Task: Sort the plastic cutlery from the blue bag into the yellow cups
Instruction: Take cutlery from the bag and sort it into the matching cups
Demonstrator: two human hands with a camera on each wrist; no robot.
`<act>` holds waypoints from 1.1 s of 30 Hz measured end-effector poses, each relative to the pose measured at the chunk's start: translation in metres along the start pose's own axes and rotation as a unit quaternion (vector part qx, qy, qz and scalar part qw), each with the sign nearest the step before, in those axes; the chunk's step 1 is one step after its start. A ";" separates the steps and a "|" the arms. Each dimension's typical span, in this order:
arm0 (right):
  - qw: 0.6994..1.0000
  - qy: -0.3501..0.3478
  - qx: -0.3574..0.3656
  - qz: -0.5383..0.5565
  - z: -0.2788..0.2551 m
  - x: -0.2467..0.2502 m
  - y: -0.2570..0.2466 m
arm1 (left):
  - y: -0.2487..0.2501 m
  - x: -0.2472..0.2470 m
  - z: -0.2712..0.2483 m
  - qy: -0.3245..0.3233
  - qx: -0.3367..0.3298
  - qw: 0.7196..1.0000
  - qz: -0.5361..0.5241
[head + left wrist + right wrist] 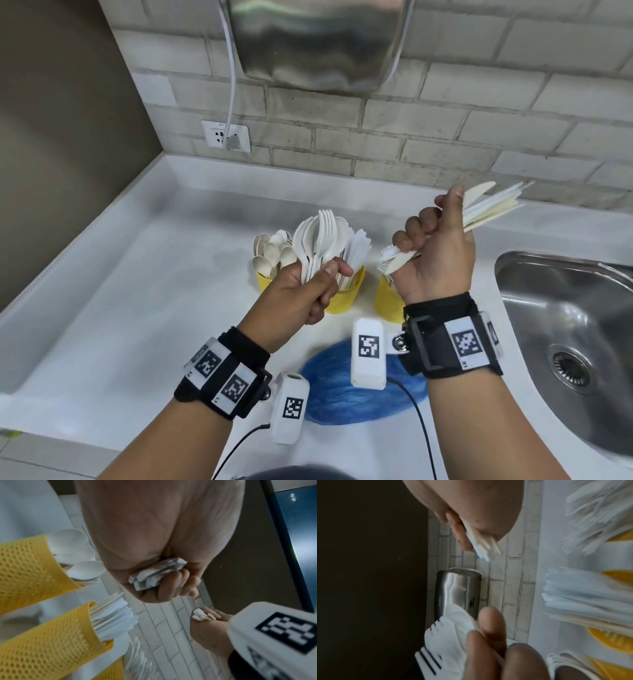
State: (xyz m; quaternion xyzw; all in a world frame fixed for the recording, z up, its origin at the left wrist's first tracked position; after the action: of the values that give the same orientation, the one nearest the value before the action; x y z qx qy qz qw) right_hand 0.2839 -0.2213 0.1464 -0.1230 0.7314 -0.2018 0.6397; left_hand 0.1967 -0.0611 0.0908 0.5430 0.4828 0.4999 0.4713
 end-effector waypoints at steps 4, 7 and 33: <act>0.989 -0.082 0.078 -0.100 -0.014 -0.020 0.007 | -0.011 0.004 0.006 0.045 0.060 0.996 -0.049; 0.966 -0.149 0.114 -0.178 -0.026 -0.032 0.020 | -0.018 0.002 0.011 0.037 0.111 0.982 -0.149; 0.939 -0.080 0.068 -0.327 0.008 0.025 0.015 | -0.015 0.029 0.009 0.073 0.083 0.983 -0.150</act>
State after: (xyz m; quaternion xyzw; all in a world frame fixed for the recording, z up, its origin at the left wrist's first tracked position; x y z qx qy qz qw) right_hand 0.2888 -0.2201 0.1165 -0.3274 0.5815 -0.4391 0.6016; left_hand 0.2061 -0.0313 0.0783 0.4637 0.6314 0.4204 0.4577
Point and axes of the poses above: each hand's wrist, its own z-axis towards the middle knuckle, its own x-axis out of the back of the hand, y = z × x, the point moved 7 cm from there along z, towards the middle knuckle, and after that the axes turned 15 degrees about z, right-handed, at the moved point
